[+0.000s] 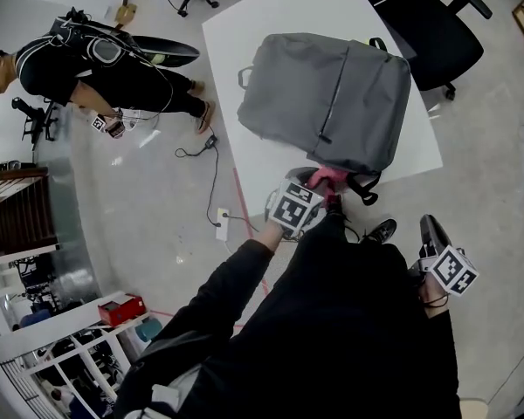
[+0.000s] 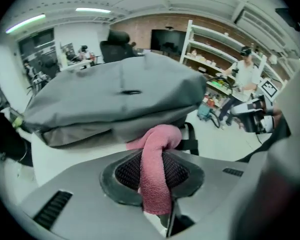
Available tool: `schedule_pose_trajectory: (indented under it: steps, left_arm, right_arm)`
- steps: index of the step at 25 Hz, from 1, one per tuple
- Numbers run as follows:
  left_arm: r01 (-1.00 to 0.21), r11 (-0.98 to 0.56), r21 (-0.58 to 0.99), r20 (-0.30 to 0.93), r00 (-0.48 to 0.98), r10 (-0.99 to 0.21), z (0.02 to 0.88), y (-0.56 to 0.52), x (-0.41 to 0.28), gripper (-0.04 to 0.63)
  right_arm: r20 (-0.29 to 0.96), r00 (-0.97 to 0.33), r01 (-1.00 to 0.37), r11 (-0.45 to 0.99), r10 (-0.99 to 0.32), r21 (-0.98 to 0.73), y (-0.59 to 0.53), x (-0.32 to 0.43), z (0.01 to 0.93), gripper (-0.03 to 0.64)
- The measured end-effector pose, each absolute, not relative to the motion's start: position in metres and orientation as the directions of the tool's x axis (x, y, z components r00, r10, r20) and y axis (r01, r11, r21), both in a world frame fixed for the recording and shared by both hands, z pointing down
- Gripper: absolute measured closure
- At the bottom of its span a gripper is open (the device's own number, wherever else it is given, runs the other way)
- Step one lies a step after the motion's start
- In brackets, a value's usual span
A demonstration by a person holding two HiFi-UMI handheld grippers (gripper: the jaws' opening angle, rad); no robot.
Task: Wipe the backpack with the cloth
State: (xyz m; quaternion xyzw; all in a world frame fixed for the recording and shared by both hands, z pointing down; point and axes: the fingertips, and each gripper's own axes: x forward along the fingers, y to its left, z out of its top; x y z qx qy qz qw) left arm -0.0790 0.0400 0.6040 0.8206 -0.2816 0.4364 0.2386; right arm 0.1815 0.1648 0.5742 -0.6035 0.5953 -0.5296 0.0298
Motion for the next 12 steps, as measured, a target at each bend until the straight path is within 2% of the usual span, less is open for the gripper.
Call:
schedule_pose_trajectory:
  steps: [4, 7, 9, 12]
  left_arm:
    - [-0.883, -0.460, 0.095, 0.866, 0.301, -0.399, 0.606, -0.002, -0.173, 0.495]
    - [-0.949, -0.308, 0.060, 0.861, 0.205, -0.466, 0.603, -0.020, -0.217, 0.495]
    - [-0.956, -0.290, 0.047, 0.859, 0.187, -0.476, 0.602, -0.026, -0.221, 0.495]
    - [-0.923, -0.372, 0.094, 0.868, 0.259, -0.423, 0.609, -0.014, -0.183, 0.495]
  right_arm:
    - [0.601, -0.287, -0.674, -0.288, -0.746, -0.680, 0.170, 0.186, 0.581, 0.551]
    - [0.604, -0.279, -0.684, -0.288, -0.746, -0.671, 0.173, 0.191, 0.579, 0.551]
    - [0.609, -0.269, -0.691, -0.290, -0.746, -0.662, 0.176, 0.197, 0.578, 0.551]
    - [0.614, -0.266, -0.689, -0.298, -0.743, -0.660, 0.182, 0.201, 0.578, 0.551]
